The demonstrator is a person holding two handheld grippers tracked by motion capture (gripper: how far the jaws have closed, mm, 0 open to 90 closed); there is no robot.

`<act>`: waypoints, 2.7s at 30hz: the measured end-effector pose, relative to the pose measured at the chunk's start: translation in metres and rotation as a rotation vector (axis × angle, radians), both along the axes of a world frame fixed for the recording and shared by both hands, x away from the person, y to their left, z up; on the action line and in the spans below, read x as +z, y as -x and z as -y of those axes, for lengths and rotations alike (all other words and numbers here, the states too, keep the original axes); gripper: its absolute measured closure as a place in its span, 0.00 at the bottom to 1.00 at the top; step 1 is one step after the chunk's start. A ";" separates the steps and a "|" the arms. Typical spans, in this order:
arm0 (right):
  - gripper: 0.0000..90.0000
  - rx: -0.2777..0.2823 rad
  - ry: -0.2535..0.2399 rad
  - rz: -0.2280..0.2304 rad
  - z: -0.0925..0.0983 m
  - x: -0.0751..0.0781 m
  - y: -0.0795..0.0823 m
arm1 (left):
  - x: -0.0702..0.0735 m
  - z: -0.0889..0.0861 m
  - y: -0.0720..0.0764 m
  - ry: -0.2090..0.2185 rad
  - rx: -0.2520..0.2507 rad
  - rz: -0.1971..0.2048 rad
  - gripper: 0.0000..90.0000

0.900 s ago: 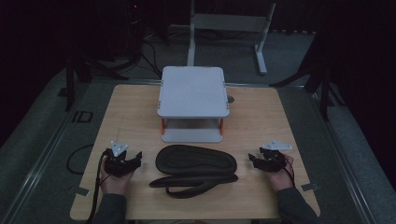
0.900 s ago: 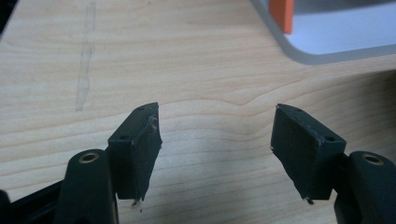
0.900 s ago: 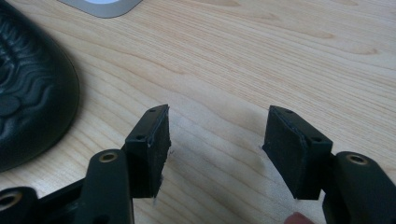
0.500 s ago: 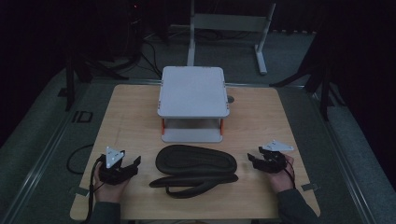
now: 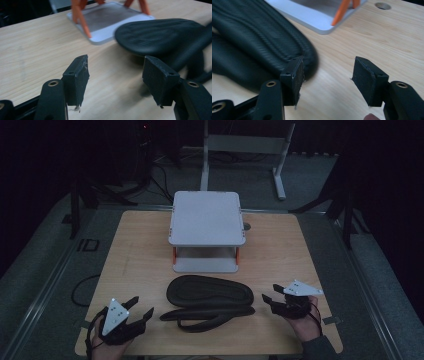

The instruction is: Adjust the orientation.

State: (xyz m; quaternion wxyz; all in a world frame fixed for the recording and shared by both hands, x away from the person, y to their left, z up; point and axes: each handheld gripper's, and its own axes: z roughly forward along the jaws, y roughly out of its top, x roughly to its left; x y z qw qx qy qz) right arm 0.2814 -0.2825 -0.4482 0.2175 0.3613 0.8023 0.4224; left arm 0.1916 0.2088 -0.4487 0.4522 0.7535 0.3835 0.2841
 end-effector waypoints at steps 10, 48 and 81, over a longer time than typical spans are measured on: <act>0.45 0.117 -0.025 -0.011 -0.014 0.003 0.024 | -0.003 0.023 0.003 -0.038 -0.095 -0.023 0.46; 0.53 0.147 -0.011 -0.058 -0.042 -0.010 -0.048 | -0.004 0.020 -0.065 -0.105 -0.114 -0.065 0.48; 0.63 0.131 -0.004 -0.137 -0.069 -0.029 -0.087 | -0.011 0.038 -0.089 -0.263 -0.213 -0.050 0.34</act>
